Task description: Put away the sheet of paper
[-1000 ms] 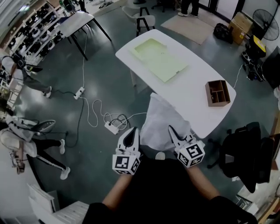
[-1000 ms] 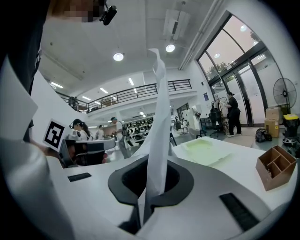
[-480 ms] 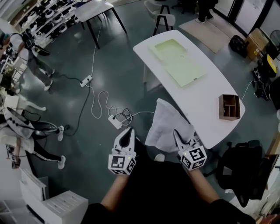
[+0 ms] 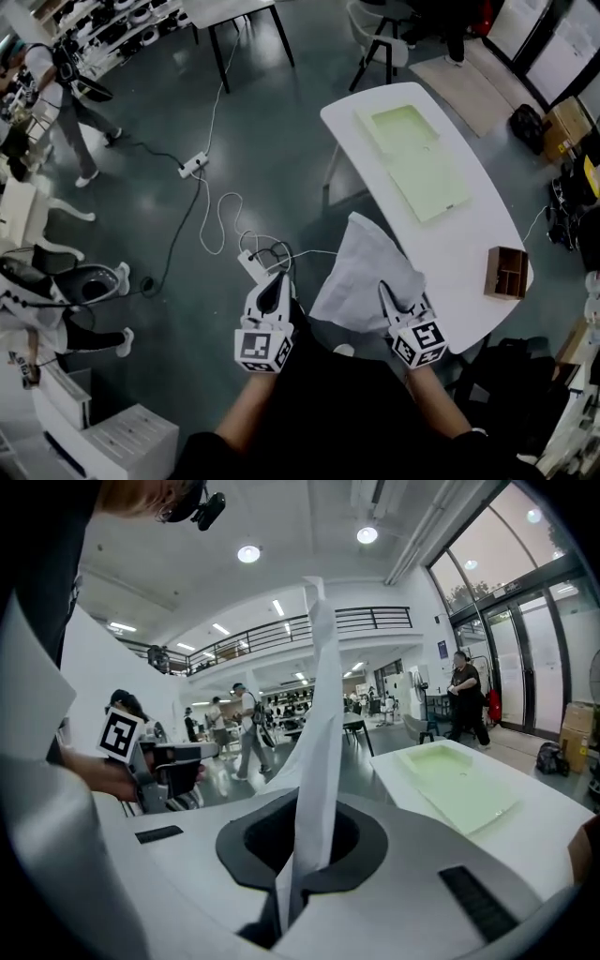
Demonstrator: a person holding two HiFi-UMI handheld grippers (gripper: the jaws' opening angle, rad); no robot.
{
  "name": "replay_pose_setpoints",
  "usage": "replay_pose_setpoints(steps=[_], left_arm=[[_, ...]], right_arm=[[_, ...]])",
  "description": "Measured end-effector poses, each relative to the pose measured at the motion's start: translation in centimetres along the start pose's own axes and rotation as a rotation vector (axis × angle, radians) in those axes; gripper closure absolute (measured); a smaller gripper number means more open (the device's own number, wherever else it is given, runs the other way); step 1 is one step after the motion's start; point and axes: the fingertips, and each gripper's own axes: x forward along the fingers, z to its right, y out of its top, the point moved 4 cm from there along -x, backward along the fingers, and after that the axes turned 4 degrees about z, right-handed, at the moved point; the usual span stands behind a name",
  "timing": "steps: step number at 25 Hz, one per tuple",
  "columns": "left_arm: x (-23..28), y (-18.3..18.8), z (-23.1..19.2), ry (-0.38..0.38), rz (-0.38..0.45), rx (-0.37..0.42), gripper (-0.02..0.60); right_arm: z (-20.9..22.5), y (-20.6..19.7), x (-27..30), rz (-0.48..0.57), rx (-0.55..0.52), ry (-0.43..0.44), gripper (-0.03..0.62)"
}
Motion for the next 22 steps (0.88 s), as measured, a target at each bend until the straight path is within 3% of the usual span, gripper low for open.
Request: replay_pose_setpoints(steps=[3,7,13,17,22], left_arm=[[2.7,1.5,-3.6,0.006,0.018,0.006,0.578],[6.1,4.3,-8.1,-0.015,0.033,0.072,0.578],[9.5,9.1,-14.7,-0.026,0.085,0.066,0.578],[11.0,9.9,-17.8,-0.026,0.087,0.058,0.578],[12.8,10.6,-20.1,-0.047,0.083,0.04,0.578]], right_arm=[[0.5,1.9,4.7,-0.01,-0.023,-0.005,0.595],[0.5,5.7,11.1,-0.002,-0.056,-0.001,0.595],[-1.3,9.9,18.3,0.013,-0.083,0.005,0.595],[-2.3,10.2,21.9,-0.008,-0.075,0.008,0.595],[-3.7,10.4,25.7,-0.015,0.015,0.024,0.595]])
